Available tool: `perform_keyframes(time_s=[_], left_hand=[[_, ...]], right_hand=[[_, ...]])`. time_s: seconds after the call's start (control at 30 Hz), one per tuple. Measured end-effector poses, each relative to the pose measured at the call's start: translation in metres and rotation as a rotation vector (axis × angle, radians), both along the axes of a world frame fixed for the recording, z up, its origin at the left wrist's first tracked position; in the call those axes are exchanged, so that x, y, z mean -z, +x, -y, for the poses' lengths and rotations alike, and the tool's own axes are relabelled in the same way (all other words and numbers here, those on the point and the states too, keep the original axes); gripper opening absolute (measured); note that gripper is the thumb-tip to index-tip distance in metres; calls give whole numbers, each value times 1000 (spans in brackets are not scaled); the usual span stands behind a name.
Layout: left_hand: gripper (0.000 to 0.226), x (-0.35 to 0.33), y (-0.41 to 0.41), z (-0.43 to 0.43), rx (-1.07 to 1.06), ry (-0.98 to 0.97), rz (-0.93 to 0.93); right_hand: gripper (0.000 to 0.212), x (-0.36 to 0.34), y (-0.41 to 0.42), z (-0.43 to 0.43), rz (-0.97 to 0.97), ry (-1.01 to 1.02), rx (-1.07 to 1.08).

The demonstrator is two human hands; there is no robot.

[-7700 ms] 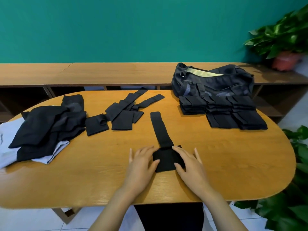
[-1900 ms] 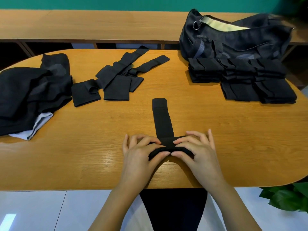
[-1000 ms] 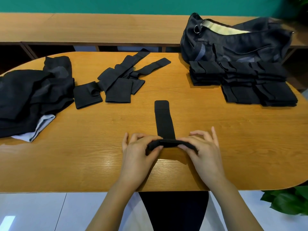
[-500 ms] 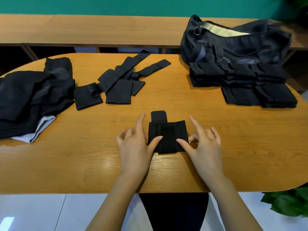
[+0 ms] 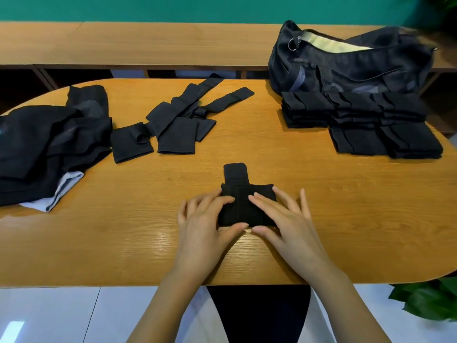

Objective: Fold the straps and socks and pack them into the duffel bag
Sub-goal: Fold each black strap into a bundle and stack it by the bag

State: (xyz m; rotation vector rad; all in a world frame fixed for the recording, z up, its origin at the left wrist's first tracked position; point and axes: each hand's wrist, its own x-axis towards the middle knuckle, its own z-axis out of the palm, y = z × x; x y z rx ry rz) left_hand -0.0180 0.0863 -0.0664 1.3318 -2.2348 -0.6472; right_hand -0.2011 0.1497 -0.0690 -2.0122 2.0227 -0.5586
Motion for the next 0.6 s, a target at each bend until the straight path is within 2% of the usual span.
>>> perform_keyframes(time_s=[0.1, 0.27, 0.43, 0.6], left_hand=[[59, 8, 5, 0, 74, -22, -6], [57, 9, 3, -5, 70, -56, -77], [31, 14, 1, -5, 97, -129, -15], [39, 16, 0, -5, 63, -139, -61]], right_hand=[[57, 4, -1, -1, 7, -26, 2], [53, 4, -1, -2, 19, -65, -7], [46, 6, 0, -2, 18, -87, -23], [51, 6, -2, -2, 34, -86, -5]])
